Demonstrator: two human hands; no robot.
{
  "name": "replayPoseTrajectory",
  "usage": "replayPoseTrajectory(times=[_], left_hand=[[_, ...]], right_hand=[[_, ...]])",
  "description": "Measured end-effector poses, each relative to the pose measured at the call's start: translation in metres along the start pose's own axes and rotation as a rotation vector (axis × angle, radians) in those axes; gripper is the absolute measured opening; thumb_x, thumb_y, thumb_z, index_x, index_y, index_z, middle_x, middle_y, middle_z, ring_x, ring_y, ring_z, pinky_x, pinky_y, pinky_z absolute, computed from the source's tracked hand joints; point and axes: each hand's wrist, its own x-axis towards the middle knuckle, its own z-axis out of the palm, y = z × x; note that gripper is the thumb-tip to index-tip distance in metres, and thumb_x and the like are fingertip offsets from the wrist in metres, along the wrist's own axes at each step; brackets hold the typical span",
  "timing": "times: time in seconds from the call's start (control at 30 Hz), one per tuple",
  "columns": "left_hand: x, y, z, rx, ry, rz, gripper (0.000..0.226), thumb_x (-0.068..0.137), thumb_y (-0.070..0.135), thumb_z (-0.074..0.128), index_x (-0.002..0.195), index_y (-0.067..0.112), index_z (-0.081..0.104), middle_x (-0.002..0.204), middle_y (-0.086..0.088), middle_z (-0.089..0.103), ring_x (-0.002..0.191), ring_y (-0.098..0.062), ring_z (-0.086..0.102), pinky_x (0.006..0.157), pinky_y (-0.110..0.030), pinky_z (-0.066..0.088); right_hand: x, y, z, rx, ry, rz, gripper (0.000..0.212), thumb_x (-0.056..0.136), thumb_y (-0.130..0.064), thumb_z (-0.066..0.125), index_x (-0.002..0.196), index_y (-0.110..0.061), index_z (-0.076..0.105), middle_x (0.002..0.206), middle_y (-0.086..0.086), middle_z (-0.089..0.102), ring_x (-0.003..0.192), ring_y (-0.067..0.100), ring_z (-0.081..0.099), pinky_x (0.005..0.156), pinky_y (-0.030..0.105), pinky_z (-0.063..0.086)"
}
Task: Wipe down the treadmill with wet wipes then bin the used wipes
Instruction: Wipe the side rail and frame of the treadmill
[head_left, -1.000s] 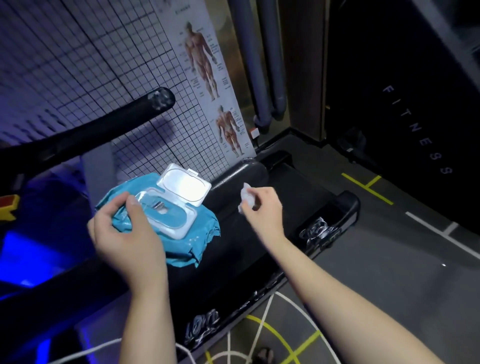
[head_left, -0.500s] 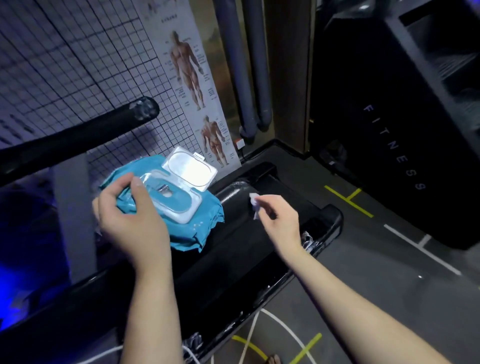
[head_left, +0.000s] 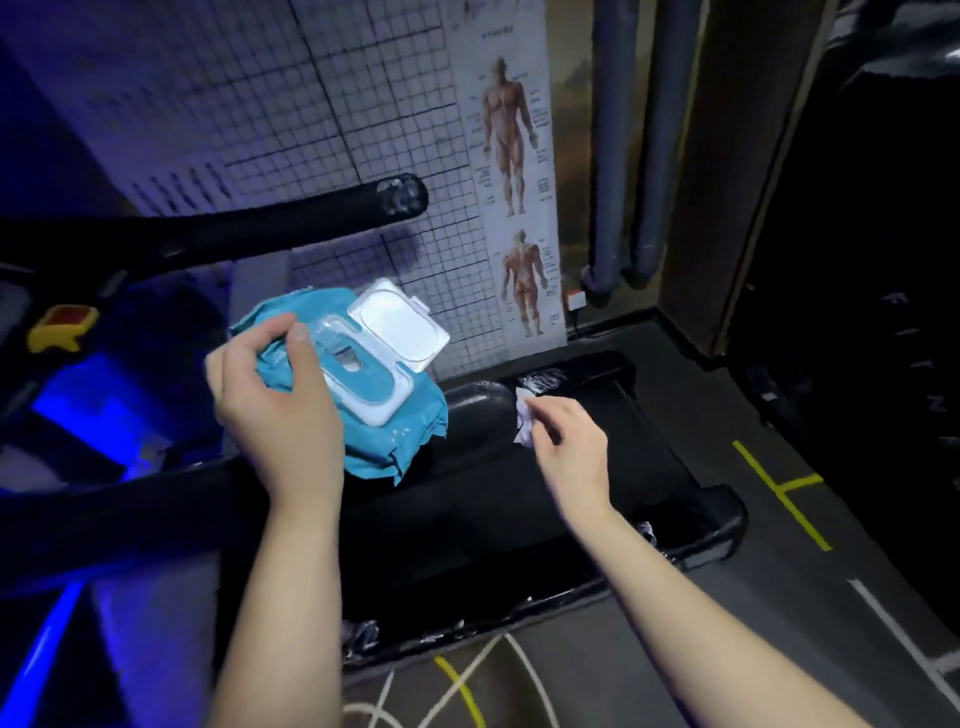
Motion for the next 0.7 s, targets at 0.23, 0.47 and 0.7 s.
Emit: replayPoseTrajectory(times=[0.23,0.47,0.7], left_hand=[[-0.037,0.043,-0.026,0.161,0.113,0.002,0.02,0.1,0.017,0.065,0.114,0.005,0.074,0.114,-0.003,0.063,0.104,0.002,0.053,0.099,-0.006,0.036],[-0.031,0.049,-0.02,0.215,0.365,-0.103,0.019,0.098,0.012,0.065,0.11,0.001,0.075,0.114,-0.022,0.066,0.102,-0.014,0.056,0.095,0.0,0.032],[-0.013,0.034,0.03,0.174,0.415,-0.065,0.018,0.097,0.015,0.067,0.109,0.005,0.076,0.109,-0.004,0.066,0.1,0.002,0.054,0.098,-0.007,0.038]], right_hand=[[0.029,0.034,-0.029,-0.115,-0.385,0.211,0.029,0.09,-0.012,0.058,0.107,-0.02,0.079,0.098,0.001,0.078,0.091,0.019,0.069,0.072,0.017,0.043],[0.05,-0.012,-0.056,0.0,-0.506,0.025,0.034,0.087,-0.009,0.058,0.077,-0.039,0.067,0.087,-0.01,0.071,0.087,0.004,0.064,0.07,0.006,0.04],[0.079,-0.002,-0.07,-0.041,-0.583,-0.033,0.023,0.086,-0.016,0.056,0.076,-0.031,0.071,0.091,-0.012,0.071,0.088,0.001,0.061,0.07,0.006,0.039]])
